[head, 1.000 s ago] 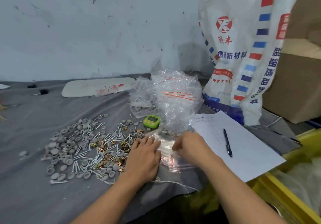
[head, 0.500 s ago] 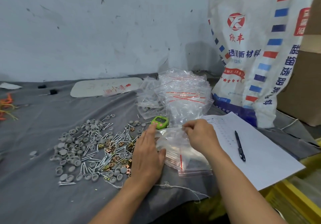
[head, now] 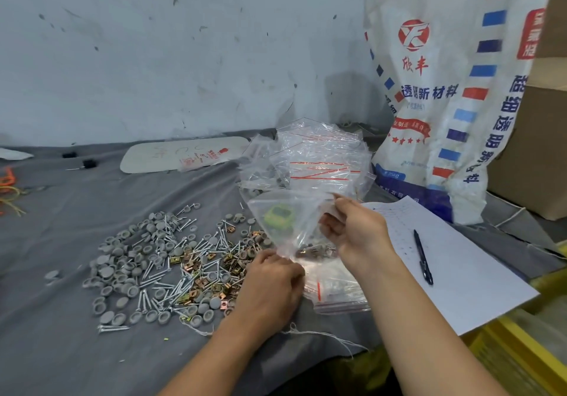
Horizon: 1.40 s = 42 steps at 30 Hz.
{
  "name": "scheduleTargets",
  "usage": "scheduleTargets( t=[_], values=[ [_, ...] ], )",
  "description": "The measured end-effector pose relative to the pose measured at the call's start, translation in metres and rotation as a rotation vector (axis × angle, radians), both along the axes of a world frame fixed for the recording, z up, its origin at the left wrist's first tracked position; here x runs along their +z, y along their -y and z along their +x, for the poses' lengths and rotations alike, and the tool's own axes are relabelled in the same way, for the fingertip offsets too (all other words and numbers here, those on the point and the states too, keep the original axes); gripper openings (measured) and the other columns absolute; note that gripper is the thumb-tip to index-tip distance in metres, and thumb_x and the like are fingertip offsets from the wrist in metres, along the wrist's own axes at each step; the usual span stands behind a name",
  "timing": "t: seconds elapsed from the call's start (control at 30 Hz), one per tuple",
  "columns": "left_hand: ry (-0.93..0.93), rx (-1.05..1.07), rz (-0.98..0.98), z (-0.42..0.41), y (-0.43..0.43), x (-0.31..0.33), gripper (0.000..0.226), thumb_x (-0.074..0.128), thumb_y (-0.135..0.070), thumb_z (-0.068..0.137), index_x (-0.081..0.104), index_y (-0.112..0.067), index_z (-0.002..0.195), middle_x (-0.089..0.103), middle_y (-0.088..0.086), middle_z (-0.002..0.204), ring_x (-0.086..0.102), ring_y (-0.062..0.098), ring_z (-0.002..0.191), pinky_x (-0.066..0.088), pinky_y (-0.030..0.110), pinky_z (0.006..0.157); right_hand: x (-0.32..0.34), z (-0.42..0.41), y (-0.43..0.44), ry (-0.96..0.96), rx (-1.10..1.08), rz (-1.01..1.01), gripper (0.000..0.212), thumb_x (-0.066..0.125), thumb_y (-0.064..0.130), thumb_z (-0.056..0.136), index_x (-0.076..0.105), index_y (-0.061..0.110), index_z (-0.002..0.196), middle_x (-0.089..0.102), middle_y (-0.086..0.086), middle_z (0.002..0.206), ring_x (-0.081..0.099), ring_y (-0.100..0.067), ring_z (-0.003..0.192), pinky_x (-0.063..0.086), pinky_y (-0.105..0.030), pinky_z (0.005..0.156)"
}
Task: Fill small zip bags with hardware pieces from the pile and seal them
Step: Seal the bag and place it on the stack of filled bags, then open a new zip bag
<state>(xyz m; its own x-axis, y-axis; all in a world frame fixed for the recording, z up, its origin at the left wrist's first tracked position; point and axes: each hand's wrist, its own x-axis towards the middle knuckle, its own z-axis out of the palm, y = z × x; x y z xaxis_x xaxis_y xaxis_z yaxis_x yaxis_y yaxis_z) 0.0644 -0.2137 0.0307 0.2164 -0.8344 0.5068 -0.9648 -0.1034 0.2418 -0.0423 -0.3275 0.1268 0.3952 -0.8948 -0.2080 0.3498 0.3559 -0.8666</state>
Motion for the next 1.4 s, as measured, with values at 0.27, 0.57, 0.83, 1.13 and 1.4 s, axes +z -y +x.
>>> scheduleTargets(
  t=[0.27,0.57,0.83,1.13,1.4],
  values=[
    [-0.913,0.068,-0.323,0.018,-0.034,0.023,0.050,0.069,-0.056,0.064,0.068,-0.048,0.113,0.074,-0.019,0.100,0.069,0.002,0.091,0.053,0.019,0.079,0.004,0.020,-0.013,0.035,0.107,0.179,0.016,0.052,0.002,0.102,0.063,0.004,0.091,0.062,-0.006,0.052,0.059,-0.016,0.043,0.046,-0.029,0.053],
    [-1.285,0.234,-0.411,0.081,-0.088,0.080,0.015,0.067,-0.008,0.091,0.079,-0.016,0.092,0.079,0.006,0.092,0.075,0.021,0.083,0.052,0.030,0.073,0.006,0.067,-0.036,-0.181,0.237,0.108,0.019,0.058,0.003,0.097,0.068,0.006,0.081,0.065,-0.005,0.055,0.054,-0.014,0.046,0.045,-0.028,0.051],
    [-0.998,0.474,-0.379,0.116,-0.141,0.085,0.021,0.069,-0.032,0.094,0.081,-0.038,0.078,0.076,0.000,0.073,0.061,0.010,0.057,0.047,0.024,0.061,0.006,0.094,-0.086,-0.668,-0.170,-0.880,0.014,0.068,0.022,0.090,0.064,0.027,0.078,0.066,0.012,0.076,0.064,-0.011,0.080,0.052,-0.029,0.076],
    [-0.640,0.518,-0.266,0.089,-0.154,0.077,0.034,0.083,-0.037,0.075,0.069,-0.068,0.077,0.069,-0.028,0.069,0.060,-0.012,0.060,0.041,0.008,0.053,-0.016,0.132,-0.142,-0.374,0.551,-0.819,0.020,0.065,0.033,0.090,0.077,0.023,0.079,0.075,0.006,0.072,0.069,-0.011,0.069,0.059,-0.042,0.074],
    [-1.044,0.420,-0.142,0.101,-0.168,0.066,0.031,0.068,-0.002,0.086,0.082,-0.025,0.071,0.073,0.013,0.064,0.060,0.017,0.051,0.051,0.037,0.064,-0.025,0.145,-0.148,-0.455,0.644,-0.910,0.019,0.059,0.023,0.085,0.072,0.020,0.071,0.068,0.003,0.062,0.064,-0.018,0.064,0.059,-0.047,0.073]
  ],
)
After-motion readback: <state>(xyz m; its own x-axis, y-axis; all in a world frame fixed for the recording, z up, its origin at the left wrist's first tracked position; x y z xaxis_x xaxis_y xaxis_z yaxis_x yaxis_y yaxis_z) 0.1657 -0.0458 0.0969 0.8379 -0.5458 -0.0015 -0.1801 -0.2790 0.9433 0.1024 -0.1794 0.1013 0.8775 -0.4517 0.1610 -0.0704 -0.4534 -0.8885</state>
